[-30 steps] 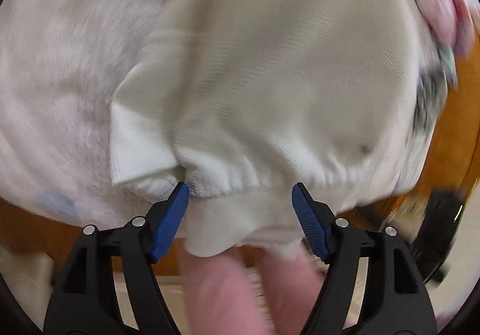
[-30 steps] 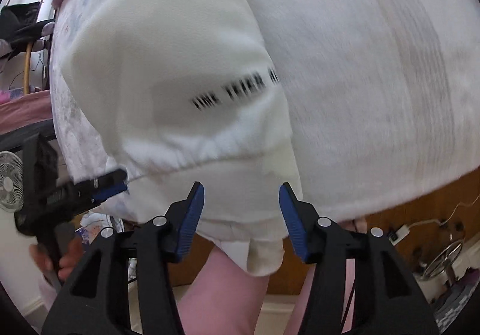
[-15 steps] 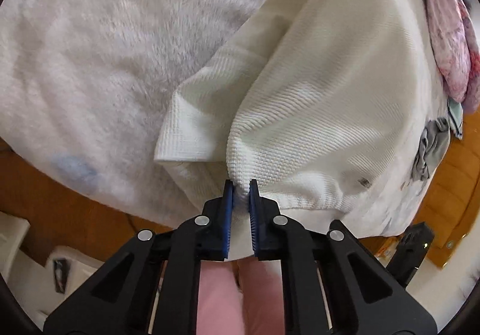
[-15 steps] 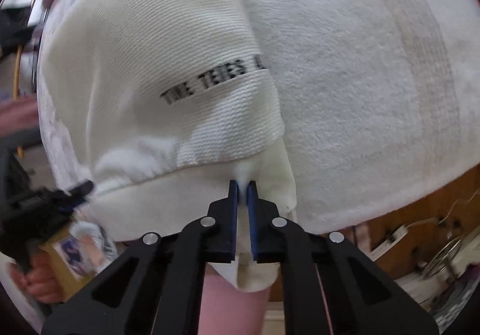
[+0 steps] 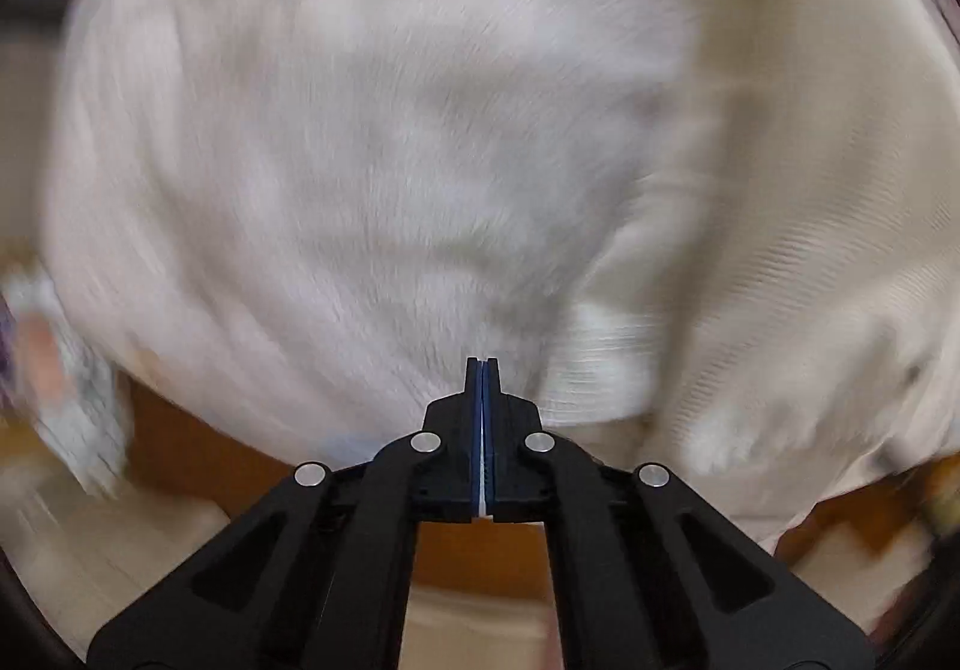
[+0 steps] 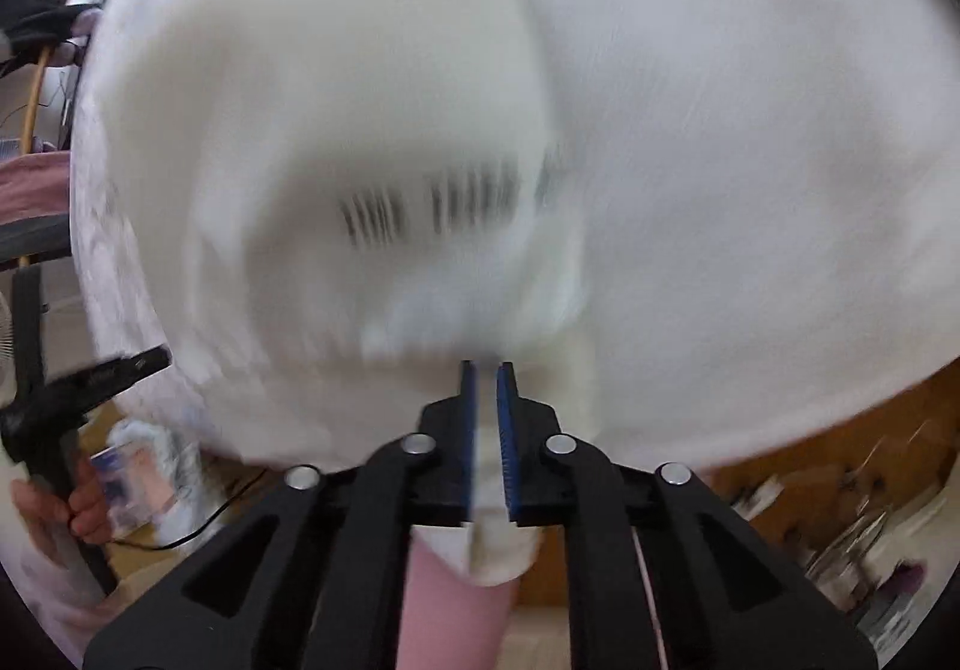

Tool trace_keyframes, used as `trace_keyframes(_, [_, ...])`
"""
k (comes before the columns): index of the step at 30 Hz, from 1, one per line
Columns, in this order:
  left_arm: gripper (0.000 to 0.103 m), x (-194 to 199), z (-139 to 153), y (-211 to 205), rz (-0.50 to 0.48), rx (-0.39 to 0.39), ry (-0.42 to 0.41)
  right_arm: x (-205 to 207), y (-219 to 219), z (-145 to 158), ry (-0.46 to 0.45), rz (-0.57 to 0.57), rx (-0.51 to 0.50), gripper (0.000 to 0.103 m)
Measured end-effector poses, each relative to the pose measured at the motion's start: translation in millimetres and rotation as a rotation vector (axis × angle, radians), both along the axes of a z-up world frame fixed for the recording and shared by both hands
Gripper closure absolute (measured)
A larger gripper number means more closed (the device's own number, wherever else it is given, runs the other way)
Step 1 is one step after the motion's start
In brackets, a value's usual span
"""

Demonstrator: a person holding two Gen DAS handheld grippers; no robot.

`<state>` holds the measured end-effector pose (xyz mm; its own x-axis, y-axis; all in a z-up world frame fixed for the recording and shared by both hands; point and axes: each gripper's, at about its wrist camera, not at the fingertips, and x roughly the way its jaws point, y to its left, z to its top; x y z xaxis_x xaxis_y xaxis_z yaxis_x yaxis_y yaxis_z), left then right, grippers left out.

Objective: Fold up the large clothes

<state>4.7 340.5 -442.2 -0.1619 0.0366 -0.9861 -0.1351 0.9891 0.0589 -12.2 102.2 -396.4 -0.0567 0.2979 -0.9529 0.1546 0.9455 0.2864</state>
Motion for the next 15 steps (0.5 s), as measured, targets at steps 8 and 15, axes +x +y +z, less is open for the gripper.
trace_keyframes(8, [0.09, 47, 53, -90, -0.183, -0.131, -0.24, 89, -2, 38, -0.284, 0.093, -0.1, 0.051])
trace_keyframes(15, [0.102, 102, -35, -88, -0.101, -0.128, -0.172, 114, 27, -28, -0.197, 0.162, -0.081, 0.102])
